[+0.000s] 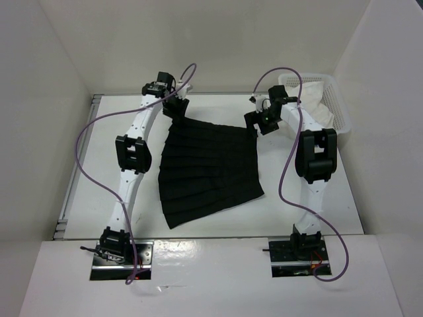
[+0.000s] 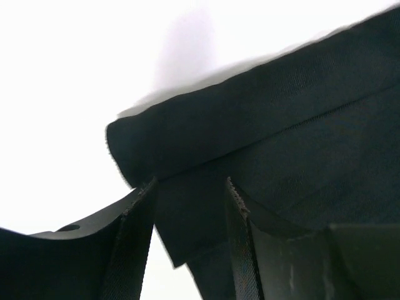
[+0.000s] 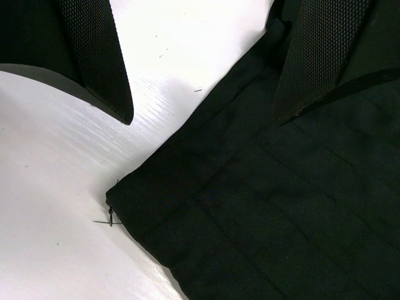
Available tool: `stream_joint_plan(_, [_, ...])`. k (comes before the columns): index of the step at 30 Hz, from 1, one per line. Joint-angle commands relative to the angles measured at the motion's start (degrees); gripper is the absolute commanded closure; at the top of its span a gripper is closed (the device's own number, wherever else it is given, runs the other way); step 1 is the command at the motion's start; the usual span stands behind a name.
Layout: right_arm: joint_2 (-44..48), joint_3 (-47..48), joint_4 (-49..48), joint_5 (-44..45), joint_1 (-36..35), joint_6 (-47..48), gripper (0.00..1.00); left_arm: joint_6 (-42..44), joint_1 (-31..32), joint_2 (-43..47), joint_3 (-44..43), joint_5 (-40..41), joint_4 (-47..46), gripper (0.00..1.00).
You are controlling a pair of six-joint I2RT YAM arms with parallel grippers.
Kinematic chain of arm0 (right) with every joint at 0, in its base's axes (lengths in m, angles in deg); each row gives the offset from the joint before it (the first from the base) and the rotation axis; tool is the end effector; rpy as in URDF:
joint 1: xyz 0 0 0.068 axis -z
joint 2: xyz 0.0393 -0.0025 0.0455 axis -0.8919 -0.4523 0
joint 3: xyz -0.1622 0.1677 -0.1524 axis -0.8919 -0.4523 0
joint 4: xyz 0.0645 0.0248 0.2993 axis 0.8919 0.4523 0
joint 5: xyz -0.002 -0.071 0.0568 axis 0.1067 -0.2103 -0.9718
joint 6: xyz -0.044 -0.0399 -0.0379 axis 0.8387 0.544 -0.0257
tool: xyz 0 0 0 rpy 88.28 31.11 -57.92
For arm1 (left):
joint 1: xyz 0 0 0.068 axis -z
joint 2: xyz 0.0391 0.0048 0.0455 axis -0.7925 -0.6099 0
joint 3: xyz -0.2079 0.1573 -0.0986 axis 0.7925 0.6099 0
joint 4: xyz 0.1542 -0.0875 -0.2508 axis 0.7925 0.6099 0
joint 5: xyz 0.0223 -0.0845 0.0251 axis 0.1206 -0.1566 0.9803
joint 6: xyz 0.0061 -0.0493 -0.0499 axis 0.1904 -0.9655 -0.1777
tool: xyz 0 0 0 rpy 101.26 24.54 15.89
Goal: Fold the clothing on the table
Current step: Fold the skirt
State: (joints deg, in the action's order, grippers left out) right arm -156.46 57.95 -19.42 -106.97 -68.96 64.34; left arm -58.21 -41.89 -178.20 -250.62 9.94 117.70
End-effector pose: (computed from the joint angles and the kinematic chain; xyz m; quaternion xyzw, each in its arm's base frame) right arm 0.5062 0.0747 0.1754 -0.2479 0.9255 0.1715 0.2295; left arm 0.6144 -0.1303 0.1919 0.2235 0.9228 -0.1302 0.2854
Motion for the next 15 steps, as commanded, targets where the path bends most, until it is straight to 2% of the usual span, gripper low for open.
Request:
stream_joint_plan(1, [3.8, -0.6, -2.2, -0.9, -0.2, 0.8, 0.05, 0.2, -0.4, 0.1, -3.6, 1.4, 2.3, 0.45])
stream_joint_plan(7, [3.8, -0.6, -2.2, -2.0, -0.2, 0.8, 0.05, -0.5, 0.2, 2.7, -1.4, 3.1, 4.9, 0.47])
stream_joint_plan(11, [4.6, -0.6, -1.7, -2.0, -0.7, 0.8, 0.05, -1.1, 1.3, 10.9, 4.3, 4.2, 6.4, 0.47])
stream_joint_plan(13, [6.3, -1.2, -1.7, -1.4, -1.3, 0.3, 0.05, -1.6, 2.0, 16.6, 13.7, 6.0, 4.3, 0.45])
stream_joint_plan(15, [7.4, -2.4, -1.7, -0.4, -1.9, -0.4, 0.03, -2.7, 3.6, 29.4, 26.1, 9.9, -4.2, 0.40])
